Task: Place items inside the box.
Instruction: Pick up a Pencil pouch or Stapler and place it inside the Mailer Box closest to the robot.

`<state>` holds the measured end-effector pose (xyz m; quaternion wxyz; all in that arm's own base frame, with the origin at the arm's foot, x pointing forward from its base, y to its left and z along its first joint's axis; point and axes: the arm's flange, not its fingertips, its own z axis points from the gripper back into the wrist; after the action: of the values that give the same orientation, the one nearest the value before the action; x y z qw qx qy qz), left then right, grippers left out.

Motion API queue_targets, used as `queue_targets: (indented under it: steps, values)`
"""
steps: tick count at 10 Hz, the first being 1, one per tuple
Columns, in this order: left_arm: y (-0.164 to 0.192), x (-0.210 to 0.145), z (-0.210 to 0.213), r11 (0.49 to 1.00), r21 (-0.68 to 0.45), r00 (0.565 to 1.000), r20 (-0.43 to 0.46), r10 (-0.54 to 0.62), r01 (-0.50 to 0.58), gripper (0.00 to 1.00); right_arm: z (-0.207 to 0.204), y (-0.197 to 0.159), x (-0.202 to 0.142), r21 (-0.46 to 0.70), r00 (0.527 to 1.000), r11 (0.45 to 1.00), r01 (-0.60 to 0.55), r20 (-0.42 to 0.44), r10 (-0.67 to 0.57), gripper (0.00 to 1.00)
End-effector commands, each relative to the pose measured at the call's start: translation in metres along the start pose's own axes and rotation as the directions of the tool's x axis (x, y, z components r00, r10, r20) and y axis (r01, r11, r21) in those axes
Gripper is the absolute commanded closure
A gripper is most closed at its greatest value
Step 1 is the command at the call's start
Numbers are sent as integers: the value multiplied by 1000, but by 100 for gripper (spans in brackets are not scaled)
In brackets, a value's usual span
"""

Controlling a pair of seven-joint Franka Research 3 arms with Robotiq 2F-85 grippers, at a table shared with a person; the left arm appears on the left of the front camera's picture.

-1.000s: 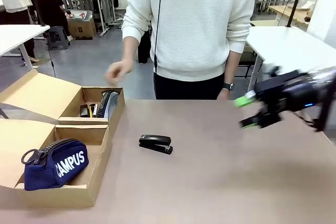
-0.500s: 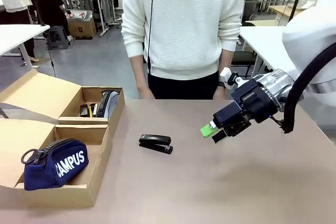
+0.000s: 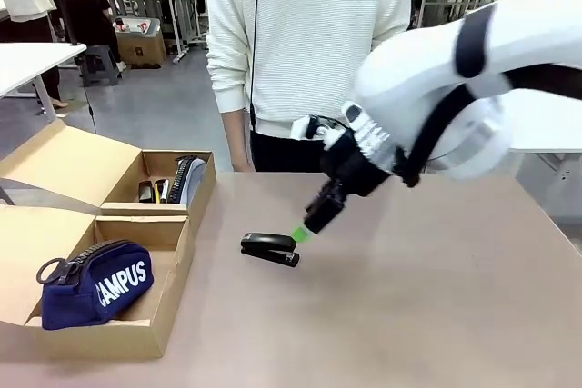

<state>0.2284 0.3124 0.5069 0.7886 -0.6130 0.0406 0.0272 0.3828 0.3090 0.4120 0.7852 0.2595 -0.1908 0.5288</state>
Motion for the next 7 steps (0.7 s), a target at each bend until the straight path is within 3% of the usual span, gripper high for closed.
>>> queue_targets:
  steps: [1, 2, 4, 6, 7]
  values:
    - [1, -1, -1, 1000, 10, 1000, -1, 2, -2, 0, -53, -15, 15, -103, 984, 983, -150, 82, 159, 0]
    - [1, -1, -1, 1000, 10, 1000, -1, 2, -2, 0, -69, -18, 19, -170, 980, 968, -184, 41, 194, 0]
    - [1, -1, -1, 1000, 10, 1000, -1, 2, -2, 0, -91, -26, 28, -174, 974, 961, -216, 24, 224, 0]
    - [1, -1, -1, 1000, 10, 1000, -1, 2, -2, 0, -112, -31, 34, -97, 976, 973, -211, -83, 204, 0]
    - [1, -1, -1, 1000, 10, 1000, -1, 2, -2, 0, -117, -34, 36, -100, 978, 976, -195, -89, 187, 0]
